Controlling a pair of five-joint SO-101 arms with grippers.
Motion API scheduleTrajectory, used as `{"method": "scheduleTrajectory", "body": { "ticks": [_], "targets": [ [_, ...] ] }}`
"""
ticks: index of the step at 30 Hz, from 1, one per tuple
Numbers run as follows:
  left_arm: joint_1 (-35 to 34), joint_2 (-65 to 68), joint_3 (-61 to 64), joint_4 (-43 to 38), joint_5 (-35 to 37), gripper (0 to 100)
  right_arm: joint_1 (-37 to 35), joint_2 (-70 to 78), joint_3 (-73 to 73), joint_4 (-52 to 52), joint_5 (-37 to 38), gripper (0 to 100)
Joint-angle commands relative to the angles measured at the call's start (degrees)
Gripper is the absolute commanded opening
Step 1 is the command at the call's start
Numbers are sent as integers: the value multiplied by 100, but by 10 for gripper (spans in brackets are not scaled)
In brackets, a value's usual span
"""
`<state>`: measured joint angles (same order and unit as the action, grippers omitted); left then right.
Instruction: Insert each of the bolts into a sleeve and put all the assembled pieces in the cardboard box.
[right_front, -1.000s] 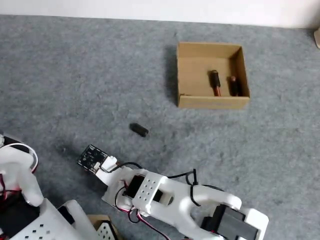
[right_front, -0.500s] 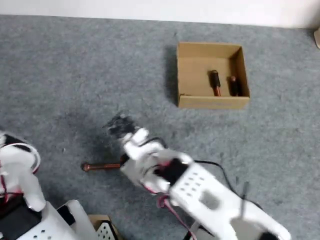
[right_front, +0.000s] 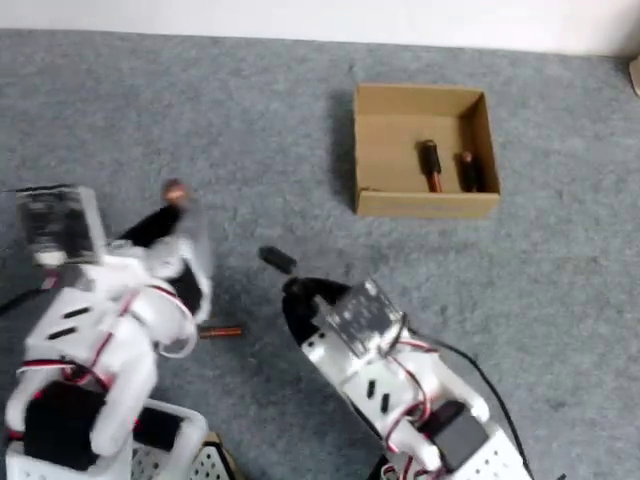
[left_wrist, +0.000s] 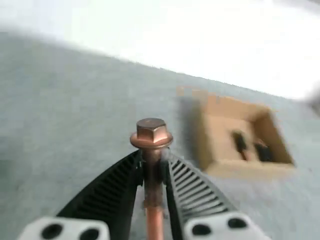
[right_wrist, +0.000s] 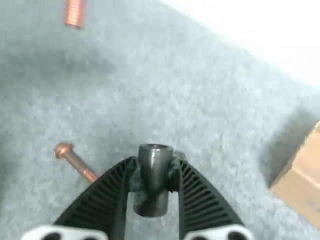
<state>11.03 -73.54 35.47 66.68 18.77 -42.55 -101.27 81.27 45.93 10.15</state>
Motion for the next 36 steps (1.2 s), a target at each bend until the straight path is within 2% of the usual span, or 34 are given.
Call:
{"method": "scheduleTrajectory", "body": {
  "ticks": [1,7,11,15,18,26,36],
  "targets": [
    [892,-66,259,-510,-422,5,75,-338,479,-22,70,5],
    [1182,-66,945,-1363,-413,5,48,-426,330,-198,26,5],
    [1182,-66,1024,-1732,-308,5,101,-409,127,-497,-387,5],
    [1174,-66,1024,-2119,185,5,92,-409,154,-1191,-396,5],
    [1218,-57,1288,-2171,193,5,101,-400,286,-1455,-378,5],
    [1358,-66,2475,-3437,193,5,418,-409,804,-2000,-237,5],
    [1648,-66,2554,-3499,202,5,479,-409,866,-2070,-229,5]
  ]
}}
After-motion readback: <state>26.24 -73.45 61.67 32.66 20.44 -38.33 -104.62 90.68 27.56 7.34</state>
